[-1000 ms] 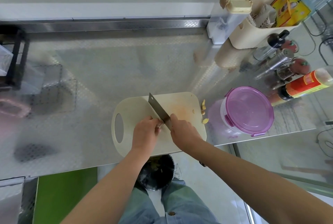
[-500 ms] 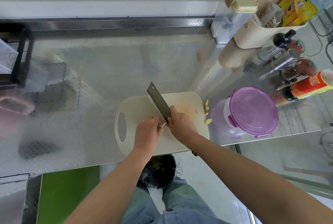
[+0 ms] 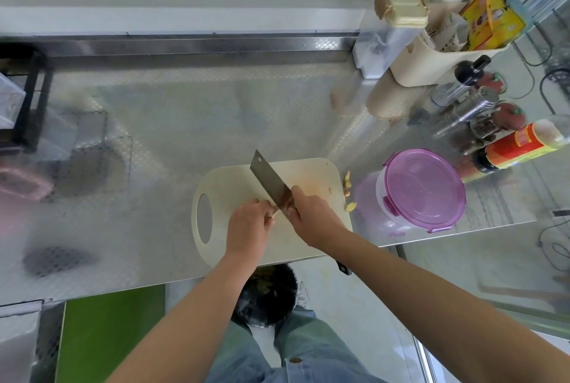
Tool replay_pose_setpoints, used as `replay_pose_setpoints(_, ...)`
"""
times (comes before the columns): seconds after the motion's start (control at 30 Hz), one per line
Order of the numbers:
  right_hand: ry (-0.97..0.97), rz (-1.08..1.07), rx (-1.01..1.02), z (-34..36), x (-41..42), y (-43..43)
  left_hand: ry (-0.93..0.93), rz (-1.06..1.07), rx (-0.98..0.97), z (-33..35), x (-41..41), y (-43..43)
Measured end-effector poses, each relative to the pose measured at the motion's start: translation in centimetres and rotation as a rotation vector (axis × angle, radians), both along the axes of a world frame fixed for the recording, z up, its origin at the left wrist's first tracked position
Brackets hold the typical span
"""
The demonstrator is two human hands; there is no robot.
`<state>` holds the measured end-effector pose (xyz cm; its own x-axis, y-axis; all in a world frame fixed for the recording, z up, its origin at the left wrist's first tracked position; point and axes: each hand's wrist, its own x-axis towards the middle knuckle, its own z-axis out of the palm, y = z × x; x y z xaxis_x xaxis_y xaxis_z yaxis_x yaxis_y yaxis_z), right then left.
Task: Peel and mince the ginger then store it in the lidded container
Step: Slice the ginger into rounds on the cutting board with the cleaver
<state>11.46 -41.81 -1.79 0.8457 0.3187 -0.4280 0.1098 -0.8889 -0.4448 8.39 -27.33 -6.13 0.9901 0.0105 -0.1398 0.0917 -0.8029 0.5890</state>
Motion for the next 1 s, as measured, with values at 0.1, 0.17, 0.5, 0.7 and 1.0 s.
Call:
replay_pose_setpoints(0.1, -0.012, 0.002, -0.035, -0.1, -0.3, 0.0, 0.0, -0.002, 0.007, 0.0, 0.1, 0.0)
replay_pose_setpoints(0.17, -0.017, 0.002, -0.053, -0.2, -0.4, -0.1, -0.002, -0.004, 0.01, -0.1, 0.1, 0.0)
replay_pose_setpoints(0.5, -0.001, -0.003, -0.08, -0.1, -0.7, -0.3, -0.008, 0.002, -0.002, 0.0, 0.2, 0.0)
replay_pose_setpoints(0.7, 0.028, -0.001, -0.1, 0.5, -0.7, -0.2, -0.006, -0.009, -0.002, 0.1, 0.2, 0.0)
replay_pose_setpoints(1.0, 0.048, -0.031, -0.127, -0.2, -0.7, 1.2, -0.012, -0.019, 0.034, 0.2, 0.4, -0.1)
